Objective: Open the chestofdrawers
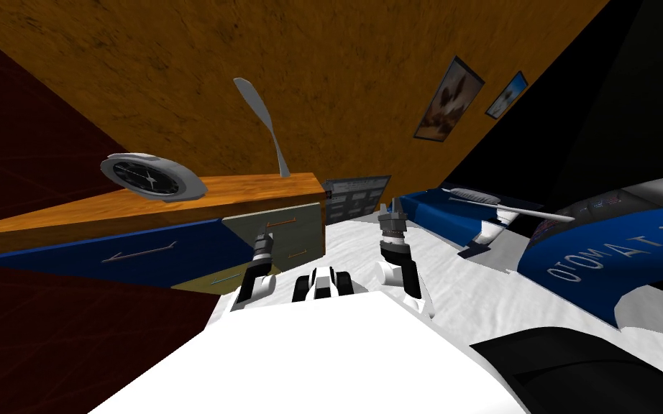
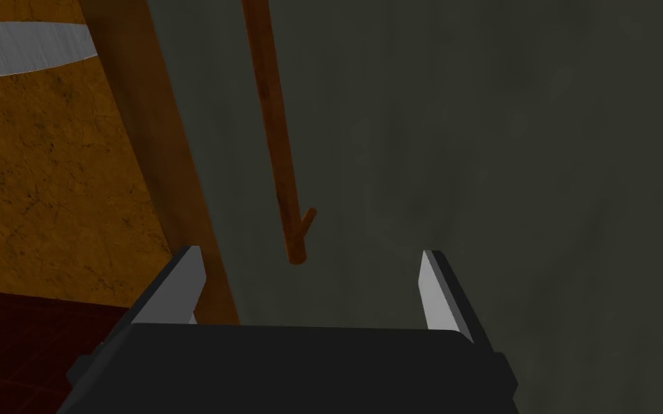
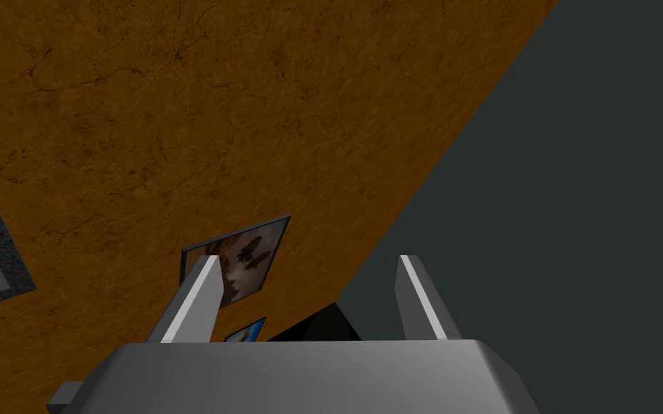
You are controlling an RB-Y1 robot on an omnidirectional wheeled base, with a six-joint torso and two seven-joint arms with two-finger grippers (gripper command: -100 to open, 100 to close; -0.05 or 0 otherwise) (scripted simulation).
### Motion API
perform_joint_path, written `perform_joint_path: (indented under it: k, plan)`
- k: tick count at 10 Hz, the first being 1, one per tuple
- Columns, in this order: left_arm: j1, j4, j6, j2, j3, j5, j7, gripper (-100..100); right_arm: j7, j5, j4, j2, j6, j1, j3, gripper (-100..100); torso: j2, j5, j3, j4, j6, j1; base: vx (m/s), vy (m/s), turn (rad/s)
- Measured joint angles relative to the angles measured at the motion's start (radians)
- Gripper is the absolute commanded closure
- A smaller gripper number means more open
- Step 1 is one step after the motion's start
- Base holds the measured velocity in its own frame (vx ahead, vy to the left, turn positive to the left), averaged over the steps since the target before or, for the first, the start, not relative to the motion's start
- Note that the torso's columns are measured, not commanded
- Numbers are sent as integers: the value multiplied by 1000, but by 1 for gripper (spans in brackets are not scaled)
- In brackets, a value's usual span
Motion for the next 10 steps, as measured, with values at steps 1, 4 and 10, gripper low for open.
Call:
perform_joint_path:
  k: [1,4,10]
  plan:
    - [4,-19,15,-1,1,1,0,-100,0,0,0,0,0,0,0,0,-2,0,-1,-1,0,0,45,11,-4]
    - [-3,-14,0,0,-1,0,0,-100,0,0,0,0,0,0,0,0,0,3,1,-4,1,1,-23,-6,17]
    - [-4,-8,8,163,-2,1,2,-100,0,0,0,0,0,0,0,0,3,-1,2,1,0,-3,3,-6,0]
